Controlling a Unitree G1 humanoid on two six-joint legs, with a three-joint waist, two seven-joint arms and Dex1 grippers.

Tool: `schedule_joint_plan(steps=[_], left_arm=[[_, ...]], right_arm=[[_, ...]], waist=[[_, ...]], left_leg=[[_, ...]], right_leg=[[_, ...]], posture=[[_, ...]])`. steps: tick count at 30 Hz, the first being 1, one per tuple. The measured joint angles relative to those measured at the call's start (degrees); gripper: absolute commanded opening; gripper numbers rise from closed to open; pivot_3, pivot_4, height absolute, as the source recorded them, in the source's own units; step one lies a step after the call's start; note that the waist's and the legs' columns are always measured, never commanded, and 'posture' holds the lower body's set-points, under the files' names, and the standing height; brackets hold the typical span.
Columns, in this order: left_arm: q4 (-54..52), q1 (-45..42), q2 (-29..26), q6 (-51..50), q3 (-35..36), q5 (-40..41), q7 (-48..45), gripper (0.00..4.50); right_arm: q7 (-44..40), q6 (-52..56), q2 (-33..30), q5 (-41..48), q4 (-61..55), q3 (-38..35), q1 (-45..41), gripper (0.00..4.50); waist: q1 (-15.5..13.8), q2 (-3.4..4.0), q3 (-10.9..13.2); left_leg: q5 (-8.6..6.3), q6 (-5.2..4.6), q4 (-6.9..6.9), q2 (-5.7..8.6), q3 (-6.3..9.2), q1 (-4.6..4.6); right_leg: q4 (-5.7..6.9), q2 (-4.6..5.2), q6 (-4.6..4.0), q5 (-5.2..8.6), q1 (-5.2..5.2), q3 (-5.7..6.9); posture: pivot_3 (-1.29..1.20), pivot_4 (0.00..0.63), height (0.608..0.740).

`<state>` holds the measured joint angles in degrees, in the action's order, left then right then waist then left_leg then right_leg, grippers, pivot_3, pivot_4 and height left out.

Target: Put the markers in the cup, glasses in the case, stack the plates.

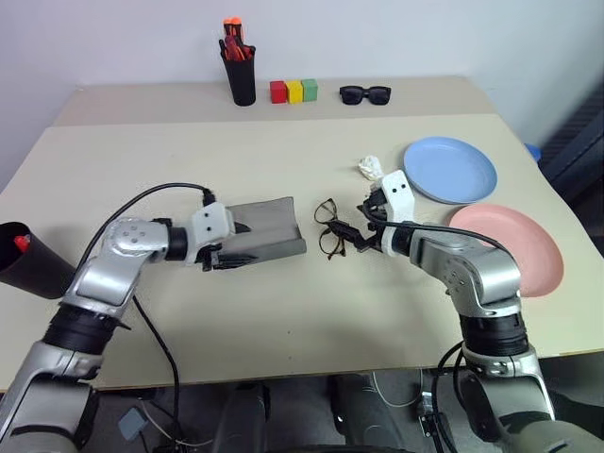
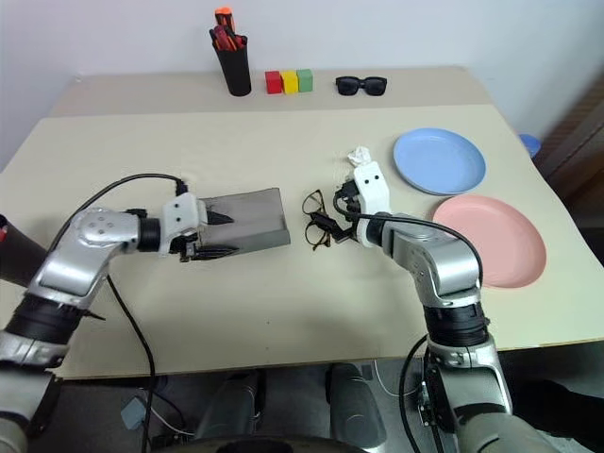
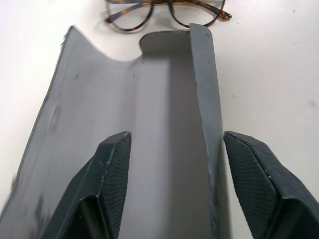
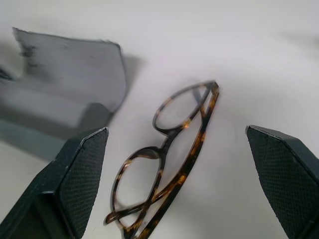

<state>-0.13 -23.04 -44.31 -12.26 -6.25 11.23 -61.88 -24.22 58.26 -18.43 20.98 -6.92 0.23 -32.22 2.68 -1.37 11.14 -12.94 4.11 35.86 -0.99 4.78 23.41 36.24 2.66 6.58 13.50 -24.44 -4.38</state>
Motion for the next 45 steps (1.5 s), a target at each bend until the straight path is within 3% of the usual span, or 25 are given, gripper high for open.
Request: schedule_joint_plan(steps=[2, 5, 11, 18, 24, 27, 31, 34, 38, 44, 45], left_arm=[[-4.3, 4.2, -0.2, -2.9, 3.1, 2.1, 1.5, 3.01], [-9.9, 9.8, -0.4, -7.0, 7.1, 4.2, 4.3, 3.08], [-18.9, 19.8, 0.2, -13.2, 13.0, 7.4, 10.0, 3.08], [-23.1, 27.3, 3.3, -16.4, 19.2, 9.8, 16.1, 3.08], [-23.1, 31.5, 9.6, -16.3, 23.5, 11.0, 22.5, 3.08], [-23.2, 34.3, 10.3, -16.0, 23.4, 11.0, 22.8, 3.08], [-23.6, 36.1, 10.5, -16.0, 23.9, 12.1, 22.8, 3.08], [-23.7, 38.3, 9.9, -16.0, 25.1, 12.5, 22.4, 3.08], [-26.4, 40.4, 9.4, -16.2, 25.9, 13.4, 22.0, 3.08], [-29.5, 41.4, 8.7, -17.1, 27.0, 15.8, 21.9, 3.08], [-29.6, 41.3, 8.5, -17.3, 27.2, 15.8, 21.9, 3.08]], right_arm=[[0.4, 0.1, 0.4, -0.1, 3.0, 0.1, -0.6, 4.5], [0.9, 0.2, 1.7, -0.1, 5.7, 0.1, -1.7, 3.21], [1.0, 0.2, 3.3, 0.3, 7.6, -0.2, -3.3, 0.04], [-1.0, -0.1, 1.5, 0.1, 5.7, 2.3, -4.8, 0.04], [-13.8, -16.8, -7.0, -7.4, -1.1, 17.3, -9.8, 0.04], [-19.2, -23.9, -3.8, -9.5, -0.4, 22.7, -15.4, 0.04], [-21.5, -30.7, 5.0, -12.5, 9.7, 27.0, -22.0, 0.04], [-23.5, -37.5, 7.8, -16.4, 18.4, 30.5, -24.7, 0.04], [-25.1, -41.3, 7.8, -19.8, 26.3, 31.4, -24.5, 0.04], [-29.6, -42.2, 4.2, -21.3, 26.3, 31.2, -20.9, 0.04], [-30.3, -42.0, 3.8, -21.3, 25.9, 31.1, -20.3, 0.32]], waist=[[-0.1, 0.01, 0.0], [0.0, 0.03, 0.0], [0.1, 0.04, 0.0], [0.1, 0.07, 0.0], [0.7, 0.07, 0.0], [1.6, 0.07, 0.0], [1.3, 0.03, 0.0], [1.1, -0.02, 0.0], [1.0, -0.01, 0.0], [1.4, 0.03, 0.0], [1.4, 0.04, 0.0]], left_leg=[[-0.01, -0.02, -0.01, 0.0, 0.0, 0.0], [-0.01, -0.02, 0.01, 0.0, -0.01, 0.0], [-0.01, -0.02, 0.02, -0.01, -0.01, -0.02], [-0.01, -0.02, 0.06, -0.01, -0.03, -0.03], [-0.02, -0.02, 0.05, -0.03, -0.06, -0.06], [-0.02, -0.02, 0.0, -0.06, -0.05, -0.12], [-0.01, -0.01, 0.04, -0.08, -0.03, -0.11], [-0.01, 0.0, 0.06, -0.04, -0.04, -0.04], [-0.02, 0.0, 0.05, -0.02, -0.05, -0.03], [-0.02, 0.0, -0.01, -0.04, -0.04, -0.07], [-0.02, 0.0, -0.01, -0.04, -0.04, -0.07]], right_leg=[[0.0, 0.01, 0.0, 0.0, 0.0, 0.0], [-0.01, 0.01, 0.0, 0.0, 0.0, 0.0], [0.0, -0.01, -0.02, 0.01, 0.0, 0.0], [-0.01, 0.01, -0.17, 0.1, 0.02, -0.01], [-0.04, -0.01, -0.18, 0.1, 0.02, 0.0], [0.01, -0.04, -0.19, 0.09, 0.02, 0.0], [0.05, -0.04, -0.22, 0.08, 0.02, 0.02], [-0.07, 0.02, -0.23, 0.08, 0.03, 0.02], [-0.1, 0.04, -0.25, 0.08, 0.04, 0.01], [-0.05, 0.0, -0.24, 0.08, 0.01, 0.02], [-0.05, 0.0, -0.24, 0.08, 0.0, 0.02]], posture=[[0.0, 0.15, 0.74], [0.0, 0.15, 0.74], [0.0, 0.15, 0.74], [0.0, 0.15, 0.74], [0.0, 0.15, 0.74], [0.0, 0.15, 0.74], [0.0, 0.15, 0.74], [0.0, 0.15, 0.74], [0.0, 0.15, 0.74], [0.0, 0.15, 0.74], [0.0, 0.15, 0.74]])
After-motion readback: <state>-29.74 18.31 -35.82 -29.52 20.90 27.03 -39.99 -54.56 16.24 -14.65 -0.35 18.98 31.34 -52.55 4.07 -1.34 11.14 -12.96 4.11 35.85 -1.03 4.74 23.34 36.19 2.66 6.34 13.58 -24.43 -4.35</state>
